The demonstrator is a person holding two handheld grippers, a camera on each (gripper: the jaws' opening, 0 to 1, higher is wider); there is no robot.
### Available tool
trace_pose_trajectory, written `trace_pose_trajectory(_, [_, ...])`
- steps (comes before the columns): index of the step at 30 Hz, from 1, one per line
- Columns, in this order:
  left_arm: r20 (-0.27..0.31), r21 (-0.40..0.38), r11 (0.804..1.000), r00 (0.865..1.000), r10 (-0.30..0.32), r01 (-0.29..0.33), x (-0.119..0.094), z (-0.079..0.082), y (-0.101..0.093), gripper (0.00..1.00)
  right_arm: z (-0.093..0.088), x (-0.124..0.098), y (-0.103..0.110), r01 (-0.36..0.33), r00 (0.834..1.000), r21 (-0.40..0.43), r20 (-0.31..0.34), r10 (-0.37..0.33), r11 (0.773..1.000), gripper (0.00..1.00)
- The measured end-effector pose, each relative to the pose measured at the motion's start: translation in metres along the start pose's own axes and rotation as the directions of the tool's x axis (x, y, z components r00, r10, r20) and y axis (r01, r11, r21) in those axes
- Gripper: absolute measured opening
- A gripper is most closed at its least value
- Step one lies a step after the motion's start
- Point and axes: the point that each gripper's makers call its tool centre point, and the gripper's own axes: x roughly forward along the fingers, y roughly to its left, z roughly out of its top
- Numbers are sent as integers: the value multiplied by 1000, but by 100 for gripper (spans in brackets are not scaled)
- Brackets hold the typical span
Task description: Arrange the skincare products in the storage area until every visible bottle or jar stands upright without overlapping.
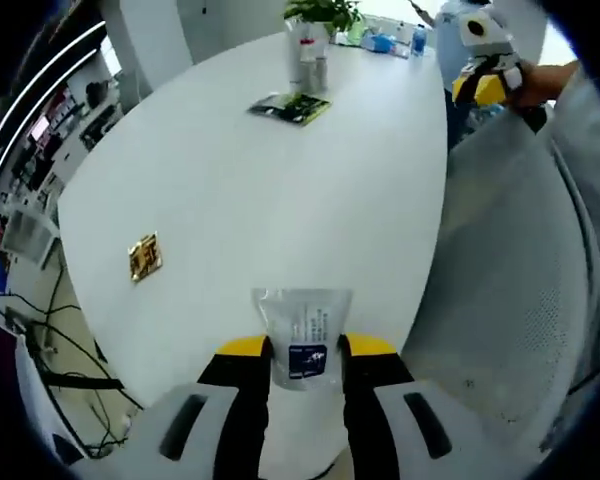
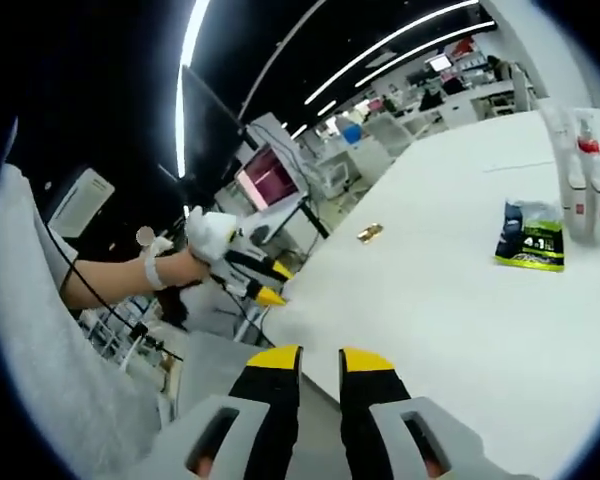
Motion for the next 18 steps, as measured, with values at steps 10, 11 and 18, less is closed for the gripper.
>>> trace_pose_trajectory(10, [89, 141, 990, 996, 0, -12, -2, 70, -56, 26, 17, 18, 24, -106, 994, 116, 9, 106, 988, 15])
trace_pose_trajectory(11, [94, 153, 988, 996, -4, -11, -2, 76, -63, 26, 18, 19, 25, -110, 994, 122, 8, 110, 986, 15])
trace_pose_trajectory(18, [122, 228, 974, 991, -47, 18, -1, 100, -95, 26, 7, 26, 30, -116, 992, 131, -38, 122, 985, 16])
